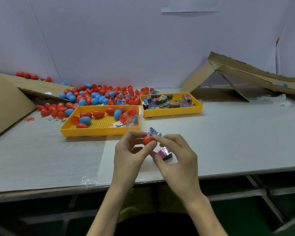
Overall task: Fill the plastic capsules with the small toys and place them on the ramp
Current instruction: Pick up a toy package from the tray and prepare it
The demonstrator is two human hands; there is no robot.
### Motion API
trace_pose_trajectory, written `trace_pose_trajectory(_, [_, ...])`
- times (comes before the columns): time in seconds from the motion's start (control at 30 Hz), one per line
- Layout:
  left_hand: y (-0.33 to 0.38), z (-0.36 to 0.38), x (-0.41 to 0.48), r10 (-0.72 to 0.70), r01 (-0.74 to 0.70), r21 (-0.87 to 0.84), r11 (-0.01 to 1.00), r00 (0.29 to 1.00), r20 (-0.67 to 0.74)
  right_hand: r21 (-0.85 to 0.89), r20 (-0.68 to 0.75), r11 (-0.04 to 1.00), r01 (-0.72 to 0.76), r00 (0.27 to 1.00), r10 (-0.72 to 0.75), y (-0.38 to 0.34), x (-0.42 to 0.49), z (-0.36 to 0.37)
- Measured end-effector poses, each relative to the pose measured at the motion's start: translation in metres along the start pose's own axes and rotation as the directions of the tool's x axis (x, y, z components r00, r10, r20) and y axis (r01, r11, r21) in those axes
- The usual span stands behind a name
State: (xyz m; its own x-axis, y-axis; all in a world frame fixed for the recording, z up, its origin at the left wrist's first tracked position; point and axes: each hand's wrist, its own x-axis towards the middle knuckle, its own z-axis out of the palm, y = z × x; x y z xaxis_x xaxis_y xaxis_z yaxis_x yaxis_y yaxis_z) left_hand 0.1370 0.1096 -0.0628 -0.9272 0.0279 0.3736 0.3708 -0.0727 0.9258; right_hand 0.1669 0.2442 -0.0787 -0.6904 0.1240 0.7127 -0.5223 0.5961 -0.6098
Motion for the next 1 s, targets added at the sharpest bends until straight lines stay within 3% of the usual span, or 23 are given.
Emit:
trace_pose_trajectory(0.3, [-0.001, -0.007, 0.003, -0.076, 0.073, -0.275, 0.959, 0.997, 0.001, -0.026, -0.228, 0.998, 0.059, 0.972, -0.064, -0.022, 0.002, 0.028])
trace_pose_trajectory(0.43, [0.003, -0.008, 0.005, -0.098, 0.089, -0.408, 0.909, 0.995, -0.001, -0.042, -0.246, 0.995, 0.092, 0.964, -0.100, -0.025, 0.006, 0.037])
trace_pose_trajectory(0.67, [0.003, -0.006, 0.003, -0.100, 0.081, -0.327, 0.942, 0.994, -0.041, -0.021, -0.276, 0.996, 0.092, 0.956, -0.094, -0.020, 0.001, 0.036])
trace_pose_trajectory(1.0, [0.006, -0.005, 0.002, -0.086, 0.069, -0.358, 0.931, 0.996, -0.034, 0.038, -0.251, 0.997, 0.072, 0.966, -0.060, -0.018, 0.001, 0.032])
